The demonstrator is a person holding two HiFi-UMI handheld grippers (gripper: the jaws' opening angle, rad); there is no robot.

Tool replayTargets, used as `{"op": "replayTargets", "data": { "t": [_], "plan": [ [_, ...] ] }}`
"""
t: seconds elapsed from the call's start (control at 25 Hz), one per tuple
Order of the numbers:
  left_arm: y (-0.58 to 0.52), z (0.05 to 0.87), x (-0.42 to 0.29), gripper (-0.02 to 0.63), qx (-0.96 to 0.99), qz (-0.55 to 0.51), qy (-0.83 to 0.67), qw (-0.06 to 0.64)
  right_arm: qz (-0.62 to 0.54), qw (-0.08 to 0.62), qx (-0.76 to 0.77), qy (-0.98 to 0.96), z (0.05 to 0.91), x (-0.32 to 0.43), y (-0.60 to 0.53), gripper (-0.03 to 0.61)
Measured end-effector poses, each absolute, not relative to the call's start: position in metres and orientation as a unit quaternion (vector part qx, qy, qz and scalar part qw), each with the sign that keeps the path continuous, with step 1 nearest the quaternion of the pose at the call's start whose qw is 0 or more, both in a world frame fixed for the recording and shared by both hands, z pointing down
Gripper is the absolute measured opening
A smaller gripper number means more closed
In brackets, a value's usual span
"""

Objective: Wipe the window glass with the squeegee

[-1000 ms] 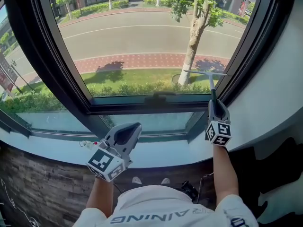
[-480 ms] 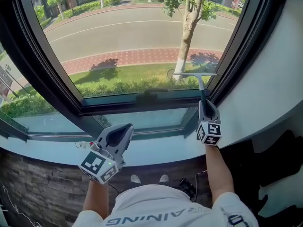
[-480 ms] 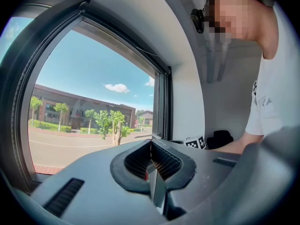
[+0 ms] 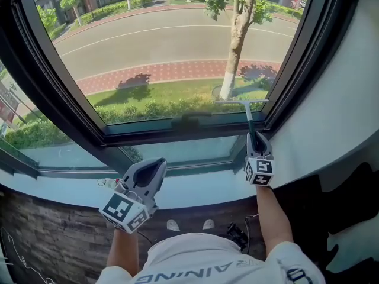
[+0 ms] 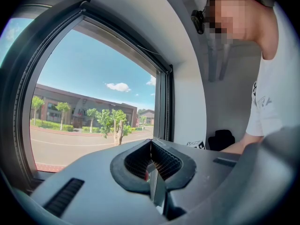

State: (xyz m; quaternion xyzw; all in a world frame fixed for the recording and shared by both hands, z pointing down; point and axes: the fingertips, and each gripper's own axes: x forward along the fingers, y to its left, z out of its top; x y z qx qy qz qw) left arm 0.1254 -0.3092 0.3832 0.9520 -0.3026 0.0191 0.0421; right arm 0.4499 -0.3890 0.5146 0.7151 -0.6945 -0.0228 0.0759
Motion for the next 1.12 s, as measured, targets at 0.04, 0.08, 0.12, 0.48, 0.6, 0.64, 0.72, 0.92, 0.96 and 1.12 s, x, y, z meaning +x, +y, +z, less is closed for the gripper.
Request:
{"op": "replayTargets", "data": {
  "t": [0.04, 0.08, 0.12, 0.48, 0.6, 0.64, 0.72, 0.92, 0.96, 1.12],
  "plan": [
    [-0.309, 0.384, 0.125, 0.017, 0.951, 0.020, -0.305, 0.043, -0.020, 0.079, 0.715, -0.695, 0.519, 0.450, -0.390, 0.100],
    [-0.309, 0.384, 0.124, 0.017, 0.950, 0.020, -0.307, 0.044, -0.018, 0.081, 0.714, -0.695, 0.523, 0.450, -0.390, 0.100],
    [-0.309, 0.386, 0.124, 0.017, 0.950, 0.021, -0.309, 0.045, -0.017, 0.083, 0.714, -0.695, 0.527, 0.451, -0.390, 0.100],
    [-0.307, 0.391, 0.125, 0.017, 0.947, 0.028, -0.317, 0.051, 0.013, 0.088, 0.715, -0.693, 0.566, 0.452, -0.389, 0.100],
    [-0.304, 0.394, 0.126, 0.017, 0.945, 0.030, -0.320, 0.054, 0.009, 0.096, 0.713, -0.695, 0.569, 0.453, -0.389, 0.100],
    [-0.304, 0.394, 0.127, 0.017, 0.945, 0.030, -0.321, 0.055, 0.010, 0.104, 0.711, -0.695, 0.572, 0.454, -0.389, 0.100],
    [-0.301, 0.392, 0.128, 0.017, 0.944, 0.031, -0.323, 0.056, 0.014, 0.118, 0.709, -0.695, 0.578, 0.456, -0.387, 0.100],
    [-0.299, 0.396, 0.124, 0.017, 0.941, 0.030, -0.331, 0.059, 0.017, 0.116, 0.704, -0.701, 0.578, 0.451, -0.375, 0.100],
    [-0.299, 0.398, 0.123, 0.017, 0.941, 0.028, -0.333, 0.060, 0.013, 0.114, 0.700, -0.705, 0.576, 0.447, -0.368, 0.100],
    [-0.302, 0.398, 0.119, 0.017, 0.937, 0.017, -0.345, 0.054, -0.014, 0.114, 0.671, -0.733, 0.560, 0.422, -0.334, 0.100]
  ]
}}
